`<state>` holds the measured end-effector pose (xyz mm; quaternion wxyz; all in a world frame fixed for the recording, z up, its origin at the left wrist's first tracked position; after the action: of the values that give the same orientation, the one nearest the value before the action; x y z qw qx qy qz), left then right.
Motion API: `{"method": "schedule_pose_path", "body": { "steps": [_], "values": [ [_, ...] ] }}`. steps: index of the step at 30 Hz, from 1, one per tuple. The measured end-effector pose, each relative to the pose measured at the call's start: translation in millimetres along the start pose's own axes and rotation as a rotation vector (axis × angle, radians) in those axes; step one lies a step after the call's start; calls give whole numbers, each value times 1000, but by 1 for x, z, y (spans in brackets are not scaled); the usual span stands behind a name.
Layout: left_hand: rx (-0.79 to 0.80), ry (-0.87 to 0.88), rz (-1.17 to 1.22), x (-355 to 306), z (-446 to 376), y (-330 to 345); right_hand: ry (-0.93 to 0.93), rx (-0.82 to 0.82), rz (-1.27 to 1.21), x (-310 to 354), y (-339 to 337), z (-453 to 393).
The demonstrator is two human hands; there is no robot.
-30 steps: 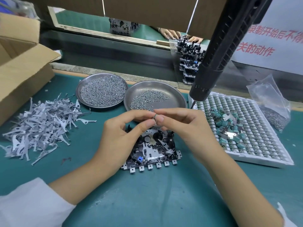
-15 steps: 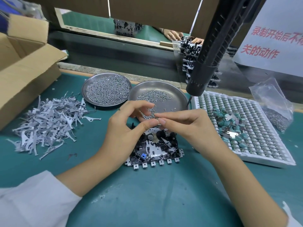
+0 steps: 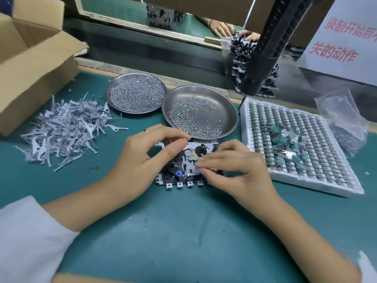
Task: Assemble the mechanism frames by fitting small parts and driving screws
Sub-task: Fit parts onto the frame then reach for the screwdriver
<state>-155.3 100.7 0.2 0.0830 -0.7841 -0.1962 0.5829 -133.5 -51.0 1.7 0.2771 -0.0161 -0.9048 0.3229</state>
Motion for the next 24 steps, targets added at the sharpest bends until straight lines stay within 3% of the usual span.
{"method": "schedule_pose_path", "body": {
  "steps": [4, 9, 19, 24],
  "values": [
    [2, 55, -94, -4, -1, 7, -152, 24, 146, 8, 7, 2],
    [-16, 48, -117, 1, -3, 5, -202, 63, 211, 8, 12, 4],
    [17, 64, -143, -4, 2, 10, -256, 130, 277, 12, 17, 4],
    [132, 91, -262, -5, 8, 21, -190, 142, 201, 10, 19, 4]
  ]
}}
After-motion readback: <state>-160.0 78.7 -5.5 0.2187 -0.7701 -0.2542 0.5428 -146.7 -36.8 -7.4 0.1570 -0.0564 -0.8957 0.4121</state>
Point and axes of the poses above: each hand's wrist, its own z-axis away from the middle knuckle, its own y-axis out of the palm, x = y × z, the point moved 9 cm from there along -z, towards the middle knuckle, and after that the axes turned 12 degrees about -y, right-handed, at the moved point
